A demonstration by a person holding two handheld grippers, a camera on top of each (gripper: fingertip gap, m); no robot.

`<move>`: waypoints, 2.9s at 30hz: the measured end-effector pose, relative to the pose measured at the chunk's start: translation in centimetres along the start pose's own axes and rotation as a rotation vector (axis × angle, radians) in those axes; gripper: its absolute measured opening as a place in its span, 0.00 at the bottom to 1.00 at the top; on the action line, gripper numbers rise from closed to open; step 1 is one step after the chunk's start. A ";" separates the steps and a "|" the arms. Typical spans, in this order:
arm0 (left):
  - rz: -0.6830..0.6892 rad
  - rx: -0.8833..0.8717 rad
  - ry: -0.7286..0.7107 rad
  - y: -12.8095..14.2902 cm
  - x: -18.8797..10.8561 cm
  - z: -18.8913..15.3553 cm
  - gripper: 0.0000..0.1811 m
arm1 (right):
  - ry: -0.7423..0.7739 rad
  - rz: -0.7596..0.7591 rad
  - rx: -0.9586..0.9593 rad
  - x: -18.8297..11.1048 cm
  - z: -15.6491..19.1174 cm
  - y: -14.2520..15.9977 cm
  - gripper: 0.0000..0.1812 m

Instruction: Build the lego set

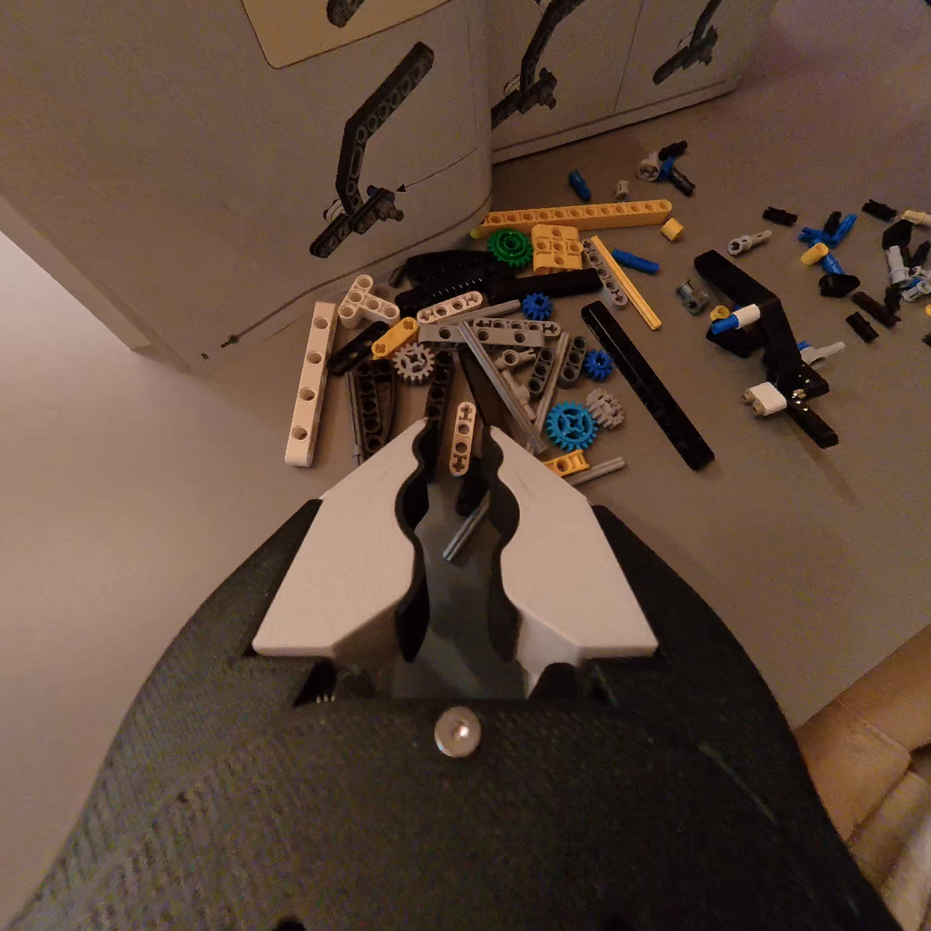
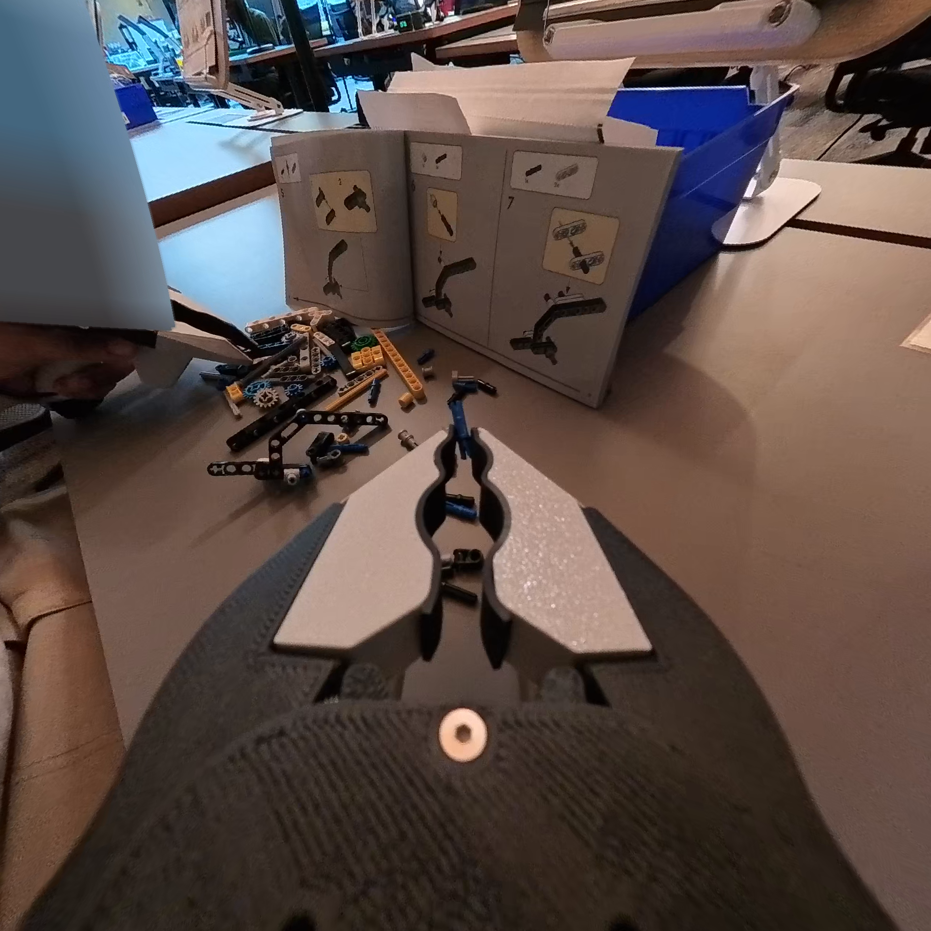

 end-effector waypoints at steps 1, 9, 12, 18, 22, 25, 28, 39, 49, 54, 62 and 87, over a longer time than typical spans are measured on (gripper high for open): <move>0.000 -0.002 0.004 0.0 0.0 0.0 0.09 | 0.000 0.001 0.000 0.0 0.0 0.0 0.02; 0.000 0.026 -0.018 0.0 0.0 0.2 0.11 | 0.001 0.003 0.001 0.0 0.0 0.0 0.02; 0.000 0.033 -0.024 0.0 0.0 0.3 0.11 | 0.001 0.004 0.000 0.0 0.0 0.0 0.02; 0.000 0.074 -0.064 0.1 0.1 0.4 0.16 | 0.001 0.004 -0.001 0.0 0.0 0.0 0.02; 0.000 0.084 -0.064 0.1 0.1 0.4 0.17 | 0.000 0.004 -0.001 0.0 0.0 0.0 0.02; -0.003 0.085 -0.056 0.1 0.0 0.3 0.16 | 0.001 0.004 -0.001 0.0 0.0 0.0 0.02; -0.023 0.082 -0.051 -0.1 -0.1 0.3 0.16 | 0.001 0.005 -0.001 0.0 0.0 0.0 0.02; -0.036 0.088 -0.034 -0.2 -0.2 0.2 0.15 | 0.001 0.006 0.001 0.0 0.0 0.1 0.02; -0.030 0.085 -0.030 -0.2 -0.1 0.2 0.14 | 0.001 0.007 0.001 0.0 0.0 0.1 0.02; -0.021 0.090 -0.020 -0.1 -0.1 0.1 0.13 | 0.000 0.007 0.001 0.0 0.0 0.1 0.02; 0.017 0.073 0.000 0.3 0.1 0.1 0.12 | 0.000 0.007 0.002 0.0 0.0 0.1 0.02; 0.029 0.080 0.002 0.4 0.2 0.0 0.05 | 0.000 0.008 -0.001 0.0 0.1 0.1 0.02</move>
Point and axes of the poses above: each gripper's, where its closed fingertips meet, x out along the fingers, y out of its underside, z = x × y across the jaws, the point moved 5 cm from there along -x, back along the fingers, and after that the axes turned 11 degrees about -y, right-handed, at the moved point
